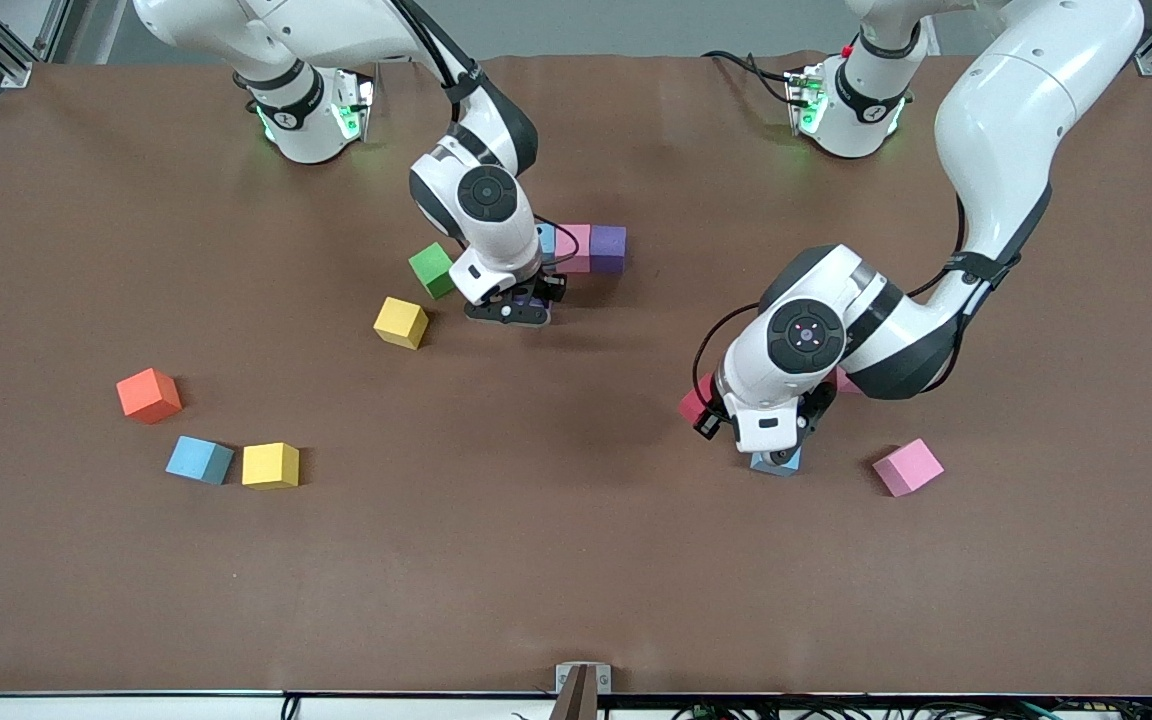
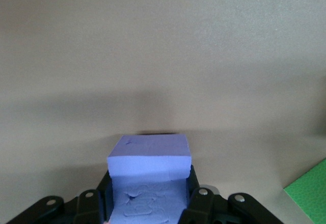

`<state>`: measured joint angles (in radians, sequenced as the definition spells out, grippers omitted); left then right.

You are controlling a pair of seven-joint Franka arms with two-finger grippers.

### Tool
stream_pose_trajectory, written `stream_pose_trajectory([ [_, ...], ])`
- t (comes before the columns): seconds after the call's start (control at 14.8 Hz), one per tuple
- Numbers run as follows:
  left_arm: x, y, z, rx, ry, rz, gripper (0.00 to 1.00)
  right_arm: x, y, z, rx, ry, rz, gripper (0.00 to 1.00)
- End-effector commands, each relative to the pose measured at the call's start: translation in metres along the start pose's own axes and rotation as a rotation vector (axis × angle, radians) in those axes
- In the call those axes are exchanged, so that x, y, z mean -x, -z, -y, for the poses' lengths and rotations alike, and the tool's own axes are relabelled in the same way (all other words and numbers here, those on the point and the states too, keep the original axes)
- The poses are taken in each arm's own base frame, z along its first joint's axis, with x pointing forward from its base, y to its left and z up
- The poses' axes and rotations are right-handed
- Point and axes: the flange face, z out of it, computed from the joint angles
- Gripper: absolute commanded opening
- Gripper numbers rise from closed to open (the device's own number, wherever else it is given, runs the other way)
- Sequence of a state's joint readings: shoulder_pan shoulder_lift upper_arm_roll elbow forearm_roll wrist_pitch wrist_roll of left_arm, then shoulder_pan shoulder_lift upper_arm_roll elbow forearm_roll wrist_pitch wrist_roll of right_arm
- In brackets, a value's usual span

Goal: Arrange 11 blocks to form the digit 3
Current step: 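Lower the purple cube below the blue cube with the right gripper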

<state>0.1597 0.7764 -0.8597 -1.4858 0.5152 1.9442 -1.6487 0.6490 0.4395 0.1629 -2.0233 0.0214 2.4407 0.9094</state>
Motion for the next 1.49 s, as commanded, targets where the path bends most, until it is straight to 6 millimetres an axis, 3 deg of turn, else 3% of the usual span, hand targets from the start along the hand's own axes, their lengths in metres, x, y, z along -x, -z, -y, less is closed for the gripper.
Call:
stream_pose_trajectory([
  [0.0, -0.003, 0.016, 0.003, -0.013, 0.001, -0.006, 0.47, 0.009, 0.003, -0.004, -0.006, -0.029, -0.003, 0.40],
  [1.42, -0.004, 0.032, 0.001, 0.012, 0.019, -0.016, 0.47, 0.028, -0.023, 0.007, 0.025, 0.059, -0.024, 0.40],
])
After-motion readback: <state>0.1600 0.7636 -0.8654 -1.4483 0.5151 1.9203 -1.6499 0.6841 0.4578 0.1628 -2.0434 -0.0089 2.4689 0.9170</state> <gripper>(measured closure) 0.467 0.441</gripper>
